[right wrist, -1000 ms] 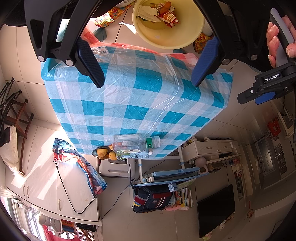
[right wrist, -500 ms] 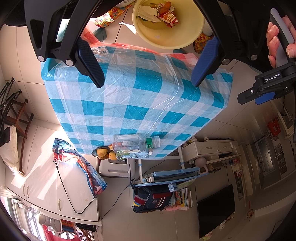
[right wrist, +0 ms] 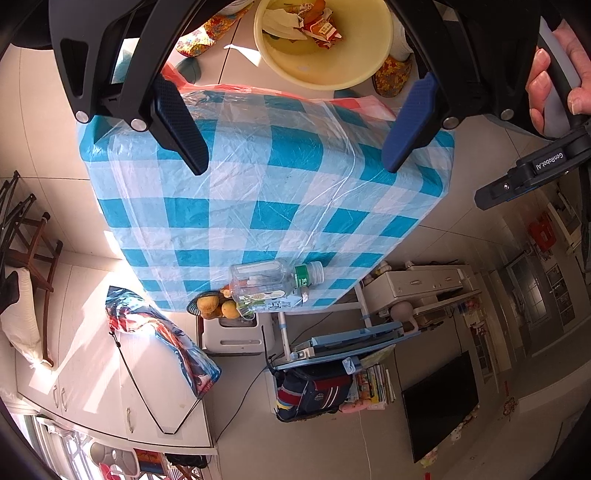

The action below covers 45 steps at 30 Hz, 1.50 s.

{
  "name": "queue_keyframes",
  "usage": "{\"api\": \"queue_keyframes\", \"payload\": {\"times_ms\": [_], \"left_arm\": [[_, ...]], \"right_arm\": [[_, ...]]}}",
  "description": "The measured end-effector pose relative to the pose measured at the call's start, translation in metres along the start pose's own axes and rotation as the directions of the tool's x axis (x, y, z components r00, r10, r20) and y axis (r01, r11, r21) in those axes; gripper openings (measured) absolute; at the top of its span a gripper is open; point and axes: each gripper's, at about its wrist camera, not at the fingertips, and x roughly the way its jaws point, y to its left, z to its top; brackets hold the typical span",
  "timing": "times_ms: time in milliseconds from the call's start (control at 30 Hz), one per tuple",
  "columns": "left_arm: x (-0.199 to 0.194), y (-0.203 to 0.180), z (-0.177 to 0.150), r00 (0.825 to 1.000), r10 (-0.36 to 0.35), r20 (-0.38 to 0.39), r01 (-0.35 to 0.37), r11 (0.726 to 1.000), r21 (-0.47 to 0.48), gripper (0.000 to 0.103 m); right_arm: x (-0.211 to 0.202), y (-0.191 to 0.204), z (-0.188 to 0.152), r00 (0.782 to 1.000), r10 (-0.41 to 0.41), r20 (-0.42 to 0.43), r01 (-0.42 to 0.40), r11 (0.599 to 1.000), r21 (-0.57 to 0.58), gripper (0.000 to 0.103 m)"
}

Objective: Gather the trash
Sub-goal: 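Move left tool to the water bottle while right tool approaches the milk carton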

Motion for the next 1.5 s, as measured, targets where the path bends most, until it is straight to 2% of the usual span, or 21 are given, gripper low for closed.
{"api": "queue_keyframes", "payload": {"times_ms": [100,233,367,533,600,767,867,1000,1067,1100,1200,1233,1333,1400,1500], "left_arm": [[0.014,-0.017,0.018,1.000,-0.013,0.005,0.013,0.995,0.097,0.087],[0.045,-0.034,0.048,0.999,-0.043,-0.002,0.042,0.984,0.175,0.087],[0.085,-0.054,0.072,0.999,-0.051,-0.005,0.050,0.952,0.301,0.087],[0.142,-0.070,0.092,0.993,-0.101,-0.062,0.116,0.930,0.349,0.087],[0.161,-0.083,0.100,0.988,-0.132,-0.083,0.154,0.913,0.379,0.087],[0.205,-0.130,0.122,0.973,-0.190,-0.131,0.231,0.832,0.505,0.087],[0.233,-0.155,0.133,0.964,-0.200,-0.174,0.264,0.779,0.568,0.087],[0.273,-0.180,0.132,0.950,-0.162,-0.268,0.300,0.710,0.637,0.087],[0.283,-0.186,0.126,0.929,-0.151,-0.338,0.344,0.688,0.639,0.084],[0.286,-0.190,0.121,0.917,-0.142,-0.372,0.363,0.679,0.638,0.078],[0.276,-0.202,0.102,0.922,-0.101,-0.374,0.354,0.612,0.707,0.077],[0.273,-0.204,0.099,0.920,-0.099,-0.380,0.360,0.599,0.715,0.077],[0.276,-0.214,0.100,0.914,-0.092,-0.395,0.369,0.596,0.713,0.077],[0.285,-0.220,0.103,0.935,-0.057,-0.350,0.312,0.604,0.733,0.077],[0.298,-0.221,0.106,0.943,-0.036,-0.331,0.278,0.630,0.725,0.078]], "right_arm": [[0.008,-0.014,0.015,1.000,0.011,-0.022,-0.010,0.999,0.044,0.091],[0.024,-0.031,0.041,0.999,0.027,-0.047,-0.024,0.997,0.071,0.091],[0.044,-0.040,0.066,0.997,0.059,-0.052,-0.055,0.996,0.066,0.091],[0.072,-0.061,0.086,0.997,0.060,-0.046,-0.055,0.993,0.106,0.091],[0.081,-0.072,0.096,0.998,0.054,-0.040,-0.048,0.990,0.130,0.091],[0.104,-0.099,0.117,0.999,0.050,-0.013,-0.046,0.979,0.197,0.091],[0.117,-0.115,0.120,0.996,0.081,-0.020,-0.073,0.960,0.271,0.091],[0.121,-0.121,0.121,0.995,0.100,-0.015,-0.091,0.952,0.292,0.091],[0.121,-0.125,0.121,0.994,0.105,-0.018,-0.095,0.950,0.298,0.091],[0.121,-0.129,0.121,0.994,0.106,-0.018,-0.096,0.947,0.307,0.091],[0.117,-0.140,0.121,0.993,0.114,0.001,-0.107,0.929,0.354,0.091],[0.115,-0.143,0.121,0.993,0.117,0.009,-0.112,0.923,0.369,0.091],[0.114,-0.148,0.121,0.991,0.130,0.022,-0.128,0.906,0.403,0.091],[0.114,-0.146,0.121,0.991,0.133,0.021,-0.130,0.906,0.402,0.091],[0.113,-0.145,0.120,0.991,0.131,0.021,-0.129,0.908,0.398,0.091]]}}
